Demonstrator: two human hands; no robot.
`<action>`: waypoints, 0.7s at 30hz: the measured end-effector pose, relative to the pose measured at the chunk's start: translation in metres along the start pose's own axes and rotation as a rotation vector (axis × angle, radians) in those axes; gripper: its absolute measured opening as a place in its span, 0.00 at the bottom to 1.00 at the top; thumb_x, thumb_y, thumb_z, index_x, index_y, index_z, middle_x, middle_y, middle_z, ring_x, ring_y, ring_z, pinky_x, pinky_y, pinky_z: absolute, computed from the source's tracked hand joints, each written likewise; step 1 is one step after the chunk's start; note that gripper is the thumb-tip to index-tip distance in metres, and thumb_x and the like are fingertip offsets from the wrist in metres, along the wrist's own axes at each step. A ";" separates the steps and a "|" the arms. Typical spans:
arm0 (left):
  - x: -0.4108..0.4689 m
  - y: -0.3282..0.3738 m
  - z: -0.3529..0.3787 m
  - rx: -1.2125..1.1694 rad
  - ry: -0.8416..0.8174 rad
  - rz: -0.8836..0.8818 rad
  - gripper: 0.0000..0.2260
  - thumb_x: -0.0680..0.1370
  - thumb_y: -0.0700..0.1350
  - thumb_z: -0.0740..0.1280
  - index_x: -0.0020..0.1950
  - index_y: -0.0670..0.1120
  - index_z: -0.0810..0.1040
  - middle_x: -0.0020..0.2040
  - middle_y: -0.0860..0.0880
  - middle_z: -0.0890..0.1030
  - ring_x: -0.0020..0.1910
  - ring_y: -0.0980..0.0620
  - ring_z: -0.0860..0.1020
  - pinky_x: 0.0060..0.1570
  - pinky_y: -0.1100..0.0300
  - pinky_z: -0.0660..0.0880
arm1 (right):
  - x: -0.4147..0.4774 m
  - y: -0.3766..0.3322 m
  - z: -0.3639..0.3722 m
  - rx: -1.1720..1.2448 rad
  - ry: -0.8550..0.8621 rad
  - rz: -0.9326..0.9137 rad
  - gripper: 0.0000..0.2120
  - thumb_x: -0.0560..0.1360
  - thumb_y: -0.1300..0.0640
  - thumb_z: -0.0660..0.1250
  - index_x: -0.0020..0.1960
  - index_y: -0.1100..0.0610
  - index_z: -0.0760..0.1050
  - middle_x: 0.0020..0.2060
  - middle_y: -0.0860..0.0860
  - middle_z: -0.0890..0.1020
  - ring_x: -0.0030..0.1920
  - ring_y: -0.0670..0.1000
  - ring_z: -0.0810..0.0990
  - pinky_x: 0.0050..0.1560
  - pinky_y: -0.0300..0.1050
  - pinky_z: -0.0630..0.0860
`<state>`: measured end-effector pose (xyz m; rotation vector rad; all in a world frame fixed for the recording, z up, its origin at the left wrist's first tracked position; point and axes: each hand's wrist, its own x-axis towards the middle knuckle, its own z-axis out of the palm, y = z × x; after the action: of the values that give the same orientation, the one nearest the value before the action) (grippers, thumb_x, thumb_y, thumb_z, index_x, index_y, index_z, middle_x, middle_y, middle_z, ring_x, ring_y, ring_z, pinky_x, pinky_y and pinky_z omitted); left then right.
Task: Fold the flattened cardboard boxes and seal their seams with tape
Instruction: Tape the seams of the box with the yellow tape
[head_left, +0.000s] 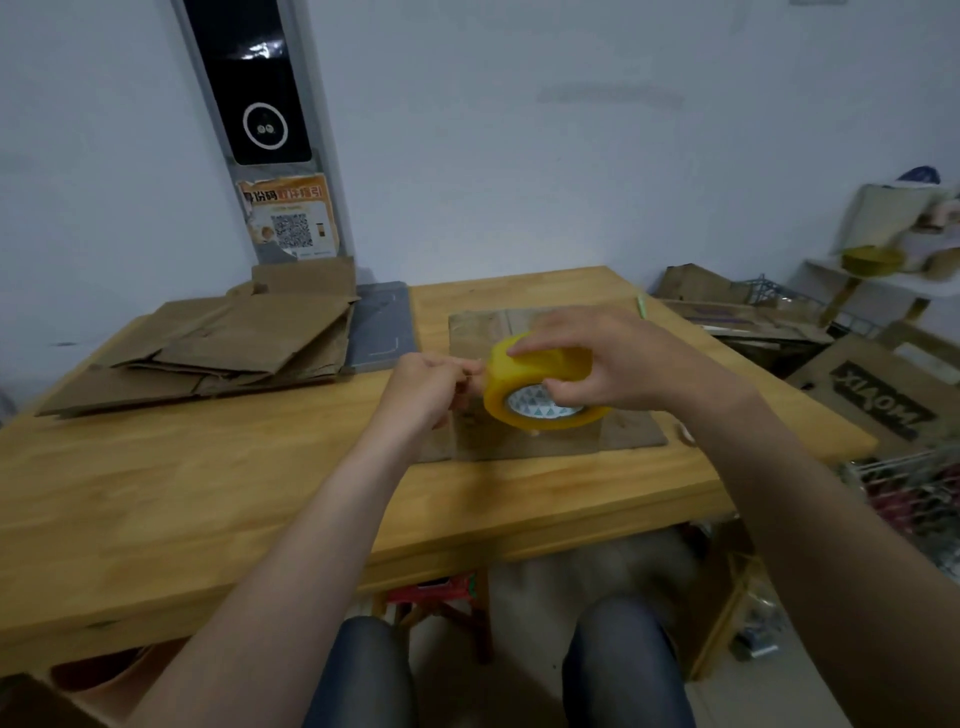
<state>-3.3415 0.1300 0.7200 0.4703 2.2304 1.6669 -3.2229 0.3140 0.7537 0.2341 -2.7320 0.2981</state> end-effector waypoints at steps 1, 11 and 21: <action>0.001 0.002 0.005 -0.016 -0.008 -0.009 0.13 0.82 0.41 0.63 0.49 0.48 0.87 0.41 0.45 0.86 0.39 0.49 0.78 0.38 0.54 0.69 | -0.002 0.002 -0.005 -0.022 -0.022 -0.001 0.23 0.71 0.47 0.69 0.66 0.44 0.80 0.58 0.47 0.82 0.56 0.50 0.79 0.53 0.50 0.76; 0.016 0.004 0.034 -0.069 -0.047 0.132 0.05 0.79 0.47 0.73 0.46 0.48 0.87 0.38 0.54 0.83 0.36 0.55 0.76 0.35 0.62 0.71 | -0.015 0.025 -0.019 -0.040 -0.084 -0.033 0.22 0.71 0.51 0.73 0.65 0.44 0.80 0.57 0.51 0.75 0.54 0.47 0.72 0.52 0.33 0.67; 0.031 -0.009 0.024 0.077 0.078 0.320 0.09 0.80 0.49 0.71 0.41 0.50 0.84 0.46 0.58 0.85 0.51 0.62 0.80 0.47 0.66 0.72 | -0.012 0.051 -0.036 -0.187 -0.405 0.118 0.21 0.79 0.48 0.69 0.69 0.32 0.72 0.59 0.45 0.70 0.52 0.47 0.70 0.49 0.43 0.65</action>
<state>-3.3592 0.1612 0.7029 0.8337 2.3823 1.7799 -3.2101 0.3733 0.7726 0.0884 -3.1569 0.0239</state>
